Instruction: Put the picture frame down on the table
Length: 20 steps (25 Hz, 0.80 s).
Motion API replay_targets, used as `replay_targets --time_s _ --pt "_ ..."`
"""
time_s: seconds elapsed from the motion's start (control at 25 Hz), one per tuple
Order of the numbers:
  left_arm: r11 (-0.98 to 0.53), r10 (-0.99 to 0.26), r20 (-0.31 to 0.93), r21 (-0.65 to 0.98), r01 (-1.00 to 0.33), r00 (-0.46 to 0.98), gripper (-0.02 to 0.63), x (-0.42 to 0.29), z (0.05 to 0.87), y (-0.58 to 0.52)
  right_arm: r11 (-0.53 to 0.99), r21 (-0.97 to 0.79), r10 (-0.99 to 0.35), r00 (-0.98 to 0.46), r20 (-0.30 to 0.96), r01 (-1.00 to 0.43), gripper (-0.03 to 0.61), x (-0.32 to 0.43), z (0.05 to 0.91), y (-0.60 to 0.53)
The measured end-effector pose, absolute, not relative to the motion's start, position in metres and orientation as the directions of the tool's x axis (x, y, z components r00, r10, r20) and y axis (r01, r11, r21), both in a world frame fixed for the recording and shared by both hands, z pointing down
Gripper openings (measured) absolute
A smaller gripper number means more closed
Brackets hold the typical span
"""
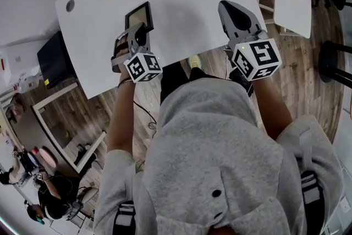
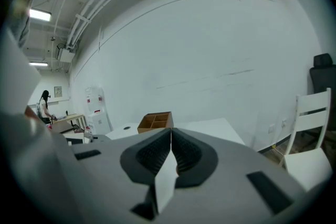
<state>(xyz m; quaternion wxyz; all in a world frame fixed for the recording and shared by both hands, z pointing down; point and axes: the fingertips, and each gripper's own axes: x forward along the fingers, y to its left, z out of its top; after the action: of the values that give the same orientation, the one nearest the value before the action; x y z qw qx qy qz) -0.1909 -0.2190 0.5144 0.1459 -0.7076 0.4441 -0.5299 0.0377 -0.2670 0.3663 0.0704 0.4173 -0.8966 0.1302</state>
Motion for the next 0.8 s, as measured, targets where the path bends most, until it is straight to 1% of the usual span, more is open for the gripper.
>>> replay_targets --time_s 0.28,0.52,0.8 --pt "-0.634 -0.735 0.676 -0.655 -0.411 0.056 0.056 -0.196 0.53 -0.239 0.593 -0.17 -0.751 -0.617 0.235 -0.787 0.028 0.047 0.365 -0.27" --pt "-0.679 -0.693 0.711 -0.589 -0.438 0.117 0.109 -0.192 0.547 -0.237 0.567 -0.163 -0.768 -0.589 0.249 -0.808 0.028 0.056 0.369 -0.27" --pt "-0.713 -0.658 0.734 -0.536 -0.451 0.167 0.14 -0.185 0.554 -0.234 0.564 -0.158 -0.771 -0.585 0.252 -0.811 0.028 0.056 0.369 -0.274"
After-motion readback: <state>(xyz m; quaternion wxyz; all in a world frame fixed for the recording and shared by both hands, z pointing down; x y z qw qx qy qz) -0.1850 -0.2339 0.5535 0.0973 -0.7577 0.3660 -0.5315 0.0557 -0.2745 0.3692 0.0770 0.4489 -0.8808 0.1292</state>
